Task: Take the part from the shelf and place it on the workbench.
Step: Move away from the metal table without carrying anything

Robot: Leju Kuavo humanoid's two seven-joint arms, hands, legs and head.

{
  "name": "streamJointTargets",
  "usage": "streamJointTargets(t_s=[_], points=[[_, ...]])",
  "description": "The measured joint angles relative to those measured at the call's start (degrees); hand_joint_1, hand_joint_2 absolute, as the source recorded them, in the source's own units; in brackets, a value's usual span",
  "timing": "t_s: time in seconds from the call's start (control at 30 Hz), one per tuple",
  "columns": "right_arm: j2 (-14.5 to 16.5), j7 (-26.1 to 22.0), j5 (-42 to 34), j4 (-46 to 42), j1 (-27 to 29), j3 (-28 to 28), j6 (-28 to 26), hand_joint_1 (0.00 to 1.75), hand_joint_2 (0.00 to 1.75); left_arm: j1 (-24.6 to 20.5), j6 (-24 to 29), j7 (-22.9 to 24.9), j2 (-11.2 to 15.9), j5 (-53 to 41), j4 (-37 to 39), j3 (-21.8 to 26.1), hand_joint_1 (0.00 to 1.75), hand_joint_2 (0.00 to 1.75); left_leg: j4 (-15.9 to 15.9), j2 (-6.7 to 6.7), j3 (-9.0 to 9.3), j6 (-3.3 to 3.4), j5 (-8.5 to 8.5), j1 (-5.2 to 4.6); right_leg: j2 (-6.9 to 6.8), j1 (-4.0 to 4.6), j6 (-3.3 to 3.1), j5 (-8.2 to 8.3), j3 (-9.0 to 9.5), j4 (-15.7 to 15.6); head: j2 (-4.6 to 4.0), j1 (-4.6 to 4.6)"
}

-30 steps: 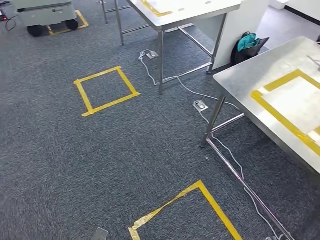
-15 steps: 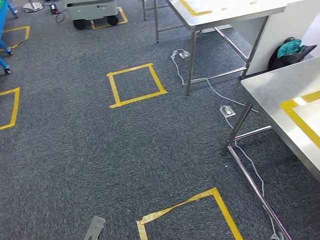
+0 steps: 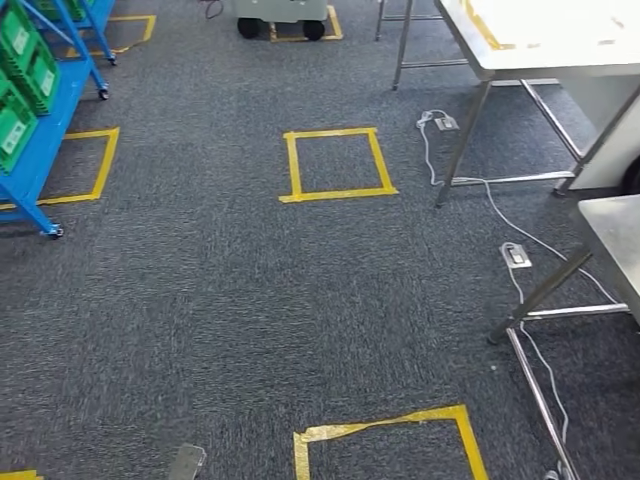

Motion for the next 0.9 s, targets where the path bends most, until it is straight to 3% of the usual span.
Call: streamJointTargets(t_s=[0.03, 0.07, 0.1, 0.17, 0.23, 0.3, 0.37, 0.43, 0.5, 0.57, 0.6, 0.67, 0.7, 0.77, 0.8, 0.87, 0.9], points=[[0.0, 0.0, 0.21, 0.09, 0.06, -0.19, 0.01, 0.0, 0.0, -0.01, 0.34, 0.12, -0.03, -0.44, 0.0, 0.0, 0.0, 0.0, 0.01, -0.84, -0.03, 0.12, 0.02, -0.02, 0.61, -0.01, 0.05, -1.35, -1.87, 3.7, -0.01, 0.09], [0.0, 0.0, 0.49, 0.18, 0.09, -0.31, -0.01, 0.0, 0.0, 0.06, 0.61, 0.22, -0.04, -0.65, 0.0, 0.01, 0.0, 0.0, 0.02, -1.66, -0.03, 0.16, 0.02, -0.03, 0.83, -0.02, 0.05, -1.63, -3.04, 5.69, 0.0, 0.12], [0.0, 0.0, 0.85, 0.26, 0.08, -0.34, -0.07, 0.0, 0.0, 0.18, 0.77, 0.13, -0.02, -0.65, 0.0, 0.03, 0.0, 0.0, 0.04, -2.55, 0.02, 0.14, 0.04, -0.03, 0.94, -0.05, 0.03, -0.73, -3.21, 5.49, 0.0, 0.13], [0.0, 0.0, 1.29, 0.44, -0.01, 0.13, -0.8, 0.0, 0.0, 0.42, 0.67, -0.82, 0.16, -0.22, 0.0, 0.32, 0.0, 0.0, 0.12, -4.29, 0.16, -0.11, 0.07, 0.08, 1.9, -0.32, 0.0, 3.52, -0.53, -0.99, 0.0, 0.14], [0.04, 0.0, 0.92, 1.01, -0.18, 1.53, -2.46, 0.0, 0.0, 0.5, 0.25, -2.1, 0.68, 0.67, 0.0, 0.97, 0.0, 0.0, 0.4, -5.77, 0.0, -0.72, 0.09, 0.09, 4.39, -0.71, -0.08, 6.21, 2.71, -8.04, 0.0, 0.1], [0.11, 0.0, 0.04, 1.82, -0.41, 3.49, -4.14, 0.0, 0.0, 0.74, 0.1, -2.63, 1.34, 1.54, 0.0, 1.82, 0.0, 0.0, 0.51, -6.82, -0.46, -1.49, 0.32, 0.23, 5.5, -0.65, -0.55, 6.36, 3.73, -10.06, 0.0, 0.05], [0.22, -0.01, -0.96, 2.42, -0.59, 5.47, -5.11, 0.0, 0.0, 1.26, 0.11, -2.7, 1.89, 1.9, 0.0, 2.62, 0.0, 0.0, 0.45, -7.35, -0.84, -2.14, 0.53, 0.53, 4.36, -0.45, -1.37, 6.67, 3.78, -10.08, -0.01, 0.03], [0.31, -0.02, -2.14, 2.7, -0.62, 6.97, -5.22, 0.0, 0.0, 1.55, 0.21, -2.55, 2.15, 1.58, 0.0, 3.13, 0.0, 0.0, 2.99, -5.14, -2.23, -2.59, -1.16, 0.43, 2.98, -0.42, -2.12, 6.91, 3.81, -10.26, -0.01, -0.25], [0.24, -0.02, -3.36, 2.74, -0.25, 7.53, -4.25, 0.0, 0.0, 1.32, 0.64, -1.65, 2.0, 0.47, 0.0, 3.31, 0.0, 0.0, 10.05, -2.02, -5.71, -2.87, -4.89, 0.26, 1.24, -0.23, -2.63, 6.84, 3.82, -10.33, 0.0, -0.54], [-0.09, -0.02, -4.06, 2.74, 0.28, 7.33, -2.71, 0.0, 0.0, 1.14, 1.3, -0.4, 1.57, -0.78, 0.0, 3.32, 0.0, 0.0, 16.76, -1.02, -8.95, -2.97, -7.24, 0.29, -0.7, -0.04, -2.87, 6.68, 3.83, -10.33, 0.0, -0.58], [-0.32, -0.02, -4.15, 2.73, 0.44, 7.15, -2.07, 0.0, 0.0, 1.16, 1.56, 0.04, 1.32, -1.23, 0.0, 3.32, 0.0, 0.0, 17.56, -0.83, -9.28, -2.94, -6.93, 0.29, -1.57, 0.0, -2.91, 6.6, 3.85, -10.33, -0.01, -0.58], [-0.67, -0.02, -4.11, 2.73, 0.55, 6.85, -1.44, 0.0, 0.0, 1.21, 1.76, 0.42, 0.94, -1.63, 0.0, 3.32, 0.0, 0.0, 12.5, 0.03, -6.43, -2.73, -3.6, 0.27, -2.91, 0.01, -2.8, 6.43, 4.04, -10.33, -0.01, -0.59], [-0.78, -0.02, -4.08, 2.73, 0.55, 6.71, -1.34, 0.0, 0.0, 1.13, 1.78, 0.48, 0.81, -1.73, 0.0, 3.32, 0.0, 0.0, 8.42, 1.68, -4.16, -2.57, -1.91, 0.15, -3.46, 0.09, -2.62, 6.29, 4.2, -10.31, -0.01, -0.6], [-0.94, -0.02, -3.88, 2.74, 0.61, 6.26, -1.28, 0.0, 0.0, 0.73, 1.67, 0.32, 0.61, -1.81, 0.0, 3.32, 0.0, 0.0, 2.41, 4.5, -0.97, -2.1, -0.35, -0.3, -4.55, 0.45, -2.07, 5.87, 4.52, -10.18, 0.0, -0.57], [-1.02, -0.02, -3.63, 2.74, 0.63, 5.97, -1.25, 0.0, 0.0, 0.55, 1.55, 0.17, 0.52, -1.77, 0.0, 3.33, 0.0, 0.0, 1.33, 5.14, -0.52, -1.87, -0.41, -0.54, -5.19, 0.62, -1.8, 5.68, 4.68, -10.19, -0.01, -0.55], [-1.19, -0.02, -2.94, 2.74, 0.5, 5.51, -1.0, 0.0, 0.0, 0.44, 1.37, -0.13, 0.36, -1.59, 0.0, 3.37, 0.0, 0.0, 0.95, 3.71, -0.61, -1.31, -0.39, -0.61, -6.29, 0.58, -1.25, 5.36, 4.96, -10.31, -0.01, -0.47], [-1.27, -0.02, -2.58, 2.74, 0.36, 5.31, -0.8, 0.0, 0.0, 0.49, 1.35, -0.25, 0.27, -1.45, 0.0, 3.4, 0.0, 0.0, 0.85, 2.93, -0.59, -1.0, -0.31, -0.5, -5.51, 0.45, -0.94, 4.88, 4.87, -9.88, -0.01, -0.41]])
